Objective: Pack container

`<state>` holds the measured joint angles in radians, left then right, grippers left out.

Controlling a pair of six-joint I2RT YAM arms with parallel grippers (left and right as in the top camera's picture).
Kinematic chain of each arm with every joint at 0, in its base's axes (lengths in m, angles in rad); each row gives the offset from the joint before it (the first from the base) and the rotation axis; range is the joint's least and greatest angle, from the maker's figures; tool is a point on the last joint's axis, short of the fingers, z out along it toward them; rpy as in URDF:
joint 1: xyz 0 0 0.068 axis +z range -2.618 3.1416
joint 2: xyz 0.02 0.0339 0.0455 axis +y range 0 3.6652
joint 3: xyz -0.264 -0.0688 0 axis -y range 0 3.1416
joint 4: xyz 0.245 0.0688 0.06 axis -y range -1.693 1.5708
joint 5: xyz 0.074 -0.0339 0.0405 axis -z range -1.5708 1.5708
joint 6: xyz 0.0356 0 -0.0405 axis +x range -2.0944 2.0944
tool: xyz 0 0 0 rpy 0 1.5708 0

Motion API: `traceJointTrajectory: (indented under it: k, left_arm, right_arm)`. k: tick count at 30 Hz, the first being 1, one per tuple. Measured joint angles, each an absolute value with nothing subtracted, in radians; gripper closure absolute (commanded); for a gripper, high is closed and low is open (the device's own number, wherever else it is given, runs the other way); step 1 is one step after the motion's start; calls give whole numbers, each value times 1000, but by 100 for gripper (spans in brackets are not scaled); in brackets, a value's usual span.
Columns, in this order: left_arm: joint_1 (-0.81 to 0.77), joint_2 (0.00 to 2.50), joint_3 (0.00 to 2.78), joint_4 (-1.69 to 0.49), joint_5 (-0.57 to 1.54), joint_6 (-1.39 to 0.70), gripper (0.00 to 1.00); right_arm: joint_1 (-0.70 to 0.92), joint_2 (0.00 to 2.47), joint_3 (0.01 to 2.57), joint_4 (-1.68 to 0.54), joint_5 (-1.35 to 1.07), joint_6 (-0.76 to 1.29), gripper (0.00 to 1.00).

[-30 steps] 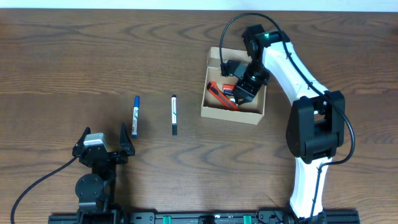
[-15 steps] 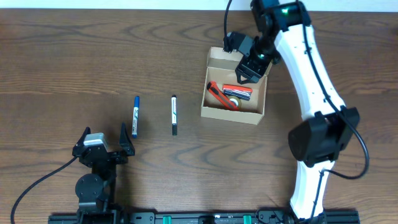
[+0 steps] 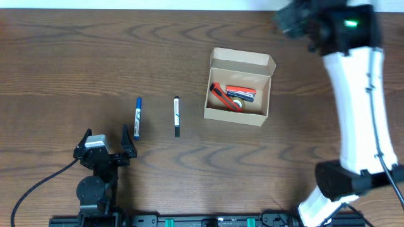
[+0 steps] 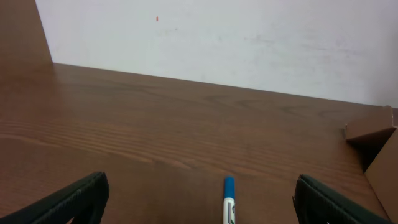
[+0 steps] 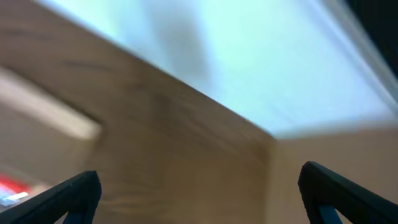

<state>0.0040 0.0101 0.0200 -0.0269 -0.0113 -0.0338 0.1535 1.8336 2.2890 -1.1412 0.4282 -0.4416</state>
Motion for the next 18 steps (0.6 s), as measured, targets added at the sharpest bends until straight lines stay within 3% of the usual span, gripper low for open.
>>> traceJointTrajectory:
  k: [8, 18]
  left_arm:
    - [4, 10, 20, -27, -11, -34, 5]
    - [4, 10, 20, -27, -11, -34, 5]
  right_arm:
    - [-159, 1819, 2291, -1239, 491, -239, 1]
    - [-390, 1832, 2291, -1283, 353, -123, 1]
